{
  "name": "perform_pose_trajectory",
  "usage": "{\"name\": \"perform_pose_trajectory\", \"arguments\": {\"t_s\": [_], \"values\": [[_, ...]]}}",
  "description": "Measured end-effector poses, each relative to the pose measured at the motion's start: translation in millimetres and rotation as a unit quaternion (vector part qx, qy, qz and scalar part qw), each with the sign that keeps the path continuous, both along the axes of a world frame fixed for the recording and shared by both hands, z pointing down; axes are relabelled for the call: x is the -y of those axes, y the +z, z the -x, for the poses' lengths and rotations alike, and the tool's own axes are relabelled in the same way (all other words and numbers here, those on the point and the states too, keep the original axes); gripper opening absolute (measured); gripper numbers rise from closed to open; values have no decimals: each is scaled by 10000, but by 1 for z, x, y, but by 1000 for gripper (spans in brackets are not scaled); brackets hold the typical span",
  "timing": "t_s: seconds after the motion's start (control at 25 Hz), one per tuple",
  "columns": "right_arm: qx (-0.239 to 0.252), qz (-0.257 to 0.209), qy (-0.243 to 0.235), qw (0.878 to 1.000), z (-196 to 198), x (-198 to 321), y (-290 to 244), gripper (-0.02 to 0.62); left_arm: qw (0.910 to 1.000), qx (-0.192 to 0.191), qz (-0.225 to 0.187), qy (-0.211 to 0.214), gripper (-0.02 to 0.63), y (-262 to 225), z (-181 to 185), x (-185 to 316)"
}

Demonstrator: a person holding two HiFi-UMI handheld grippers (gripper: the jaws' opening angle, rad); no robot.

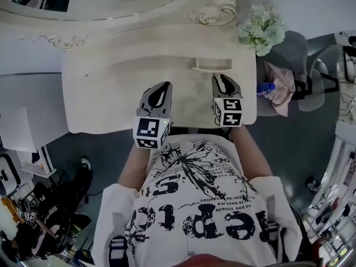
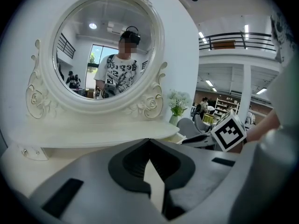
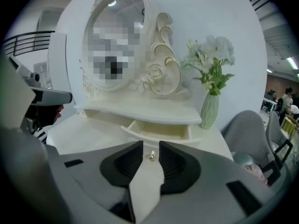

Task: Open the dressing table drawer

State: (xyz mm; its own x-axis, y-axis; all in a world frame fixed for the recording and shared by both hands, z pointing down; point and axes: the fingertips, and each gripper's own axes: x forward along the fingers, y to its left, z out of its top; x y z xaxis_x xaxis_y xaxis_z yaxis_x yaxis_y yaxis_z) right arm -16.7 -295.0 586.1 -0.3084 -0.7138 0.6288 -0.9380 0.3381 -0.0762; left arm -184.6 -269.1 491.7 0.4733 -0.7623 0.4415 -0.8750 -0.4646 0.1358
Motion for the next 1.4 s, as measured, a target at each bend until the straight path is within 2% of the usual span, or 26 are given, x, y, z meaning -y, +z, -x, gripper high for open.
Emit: {"name": "perform_pose_trajectory", "arguments": {"t_s": [0.08, 0.16, 0.32, 0.56, 0.72, 0.92, 1.4], "values": [[57, -270, 30, 9996, -3, 2, -22, 106, 10000, 1, -67, 28, 14, -5, -4, 1], [136, -523, 120, 9985, -7, 5, -44, 58, 9999, 0, -157, 28, 14, -12, -8, 3], [324, -1020, 143, 9942, -12, 15, -87, 38, 9994, 3, -351, -32, 14, -31, -13, 10], [667, -1920, -58, 9791, -13, 23, -154, 17, 9965, 72, -813, -182, 14, -70, -12, 25], [818, -2334, -156, 9688, -14, 24, -184, 17, 9940, 44, -1064, -246, 14, -92, -15, 30], [805, -2591, -369, 9618, -13, 21, -204, 17, 9929, -30, -1159, -254, 14, -104, -19, 29], [951, -2627, -666, 9579, -11, 12, -209, 17, 9914, 28, -1309, -65, 14, -113, -44, 25]]}}
